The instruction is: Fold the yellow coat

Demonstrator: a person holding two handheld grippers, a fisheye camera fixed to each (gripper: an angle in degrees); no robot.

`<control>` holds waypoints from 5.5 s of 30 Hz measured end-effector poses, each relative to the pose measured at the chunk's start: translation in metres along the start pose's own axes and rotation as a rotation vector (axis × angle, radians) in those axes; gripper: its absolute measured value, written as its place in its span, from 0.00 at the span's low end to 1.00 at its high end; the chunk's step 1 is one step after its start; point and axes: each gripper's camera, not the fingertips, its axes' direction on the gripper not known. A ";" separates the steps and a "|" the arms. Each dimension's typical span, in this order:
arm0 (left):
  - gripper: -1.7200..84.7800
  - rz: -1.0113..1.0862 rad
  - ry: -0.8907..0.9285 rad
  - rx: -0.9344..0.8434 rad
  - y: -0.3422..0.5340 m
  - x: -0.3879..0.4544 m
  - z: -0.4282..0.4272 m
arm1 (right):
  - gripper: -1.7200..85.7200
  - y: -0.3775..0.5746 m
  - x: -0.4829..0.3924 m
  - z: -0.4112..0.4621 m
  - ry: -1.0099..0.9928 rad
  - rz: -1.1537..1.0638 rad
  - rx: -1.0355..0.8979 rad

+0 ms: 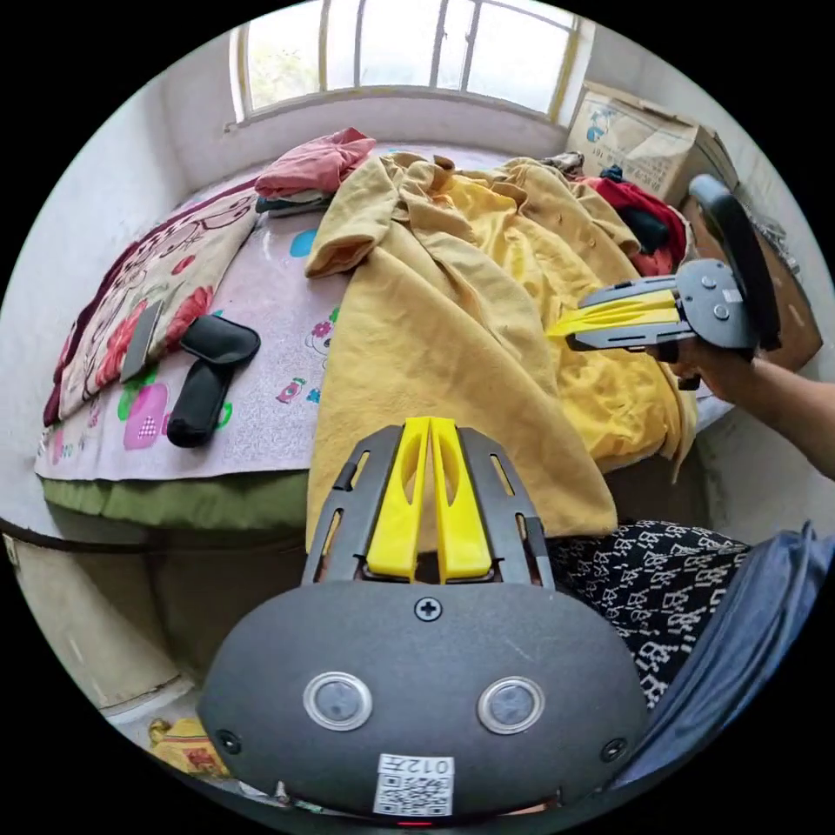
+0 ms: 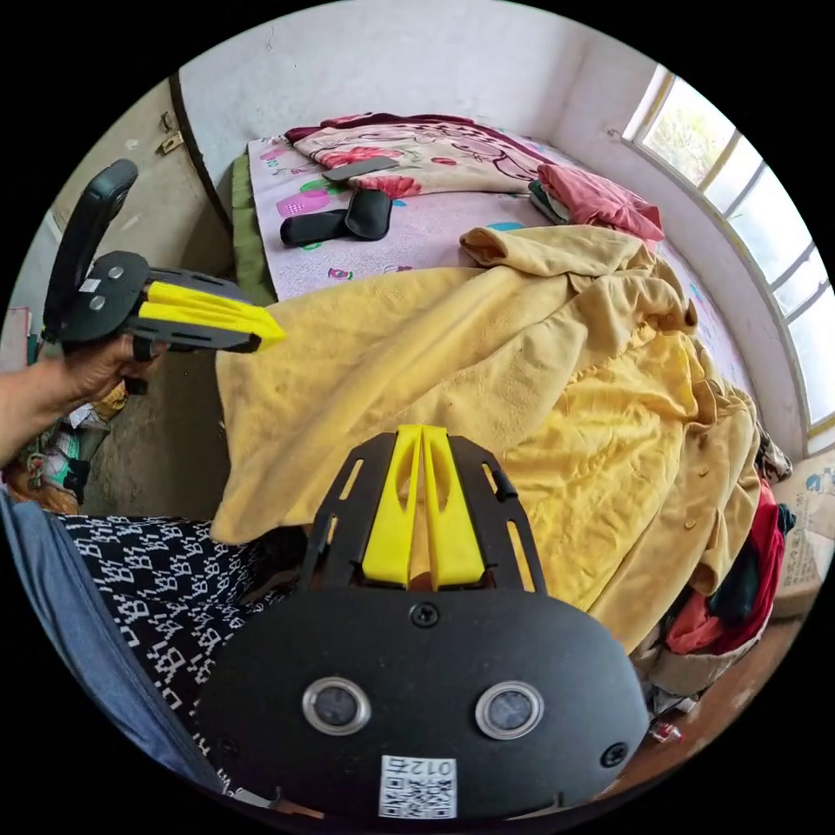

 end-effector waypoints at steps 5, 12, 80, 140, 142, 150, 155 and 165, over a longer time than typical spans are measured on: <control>0.02 0.018 -0.109 -0.203 -0.022 0.031 0.069 | 0.02 -0.018 0.037 0.070 0.006 -0.051 -0.225; 0.02 -0.084 -0.129 -0.254 -0.026 0.049 0.114 | 0.02 -0.014 0.034 0.120 0.001 -0.260 -0.302; 0.04 0.115 -0.313 -0.116 -0.087 0.195 0.204 | 0.04 0.060 0.549 0.107 -0.750 0.631 0.102; 0.02 0.173 0.183 -0.180 -0.154 0.060 0.125 | 0.04 0.284 0.521 0.174 -0.409 0.708 0.107; 0.02 0.184 0.209 -0.150 -0.181 0.048 0.128 | 0.05 0.273 0.519 0.154 -0.314 0.684 0.136; 0.02 0.330 0.281 -0.230 -0.279 0.049 0.205 | 0.11 0.108 0.528 0.132 -0.162 0.674 0.211; 0.02 0.396 0.303 -0.267 -0.283 0.065 0.226 | 0.16 0.003 0.564 0.187 -0.073 0.738 0.126; 0.02 0.351 0.328 -0.095 -0.307 0.046 0.191 | 0.16 -0.069 0.604 0.289 0.054 0.806 -0.080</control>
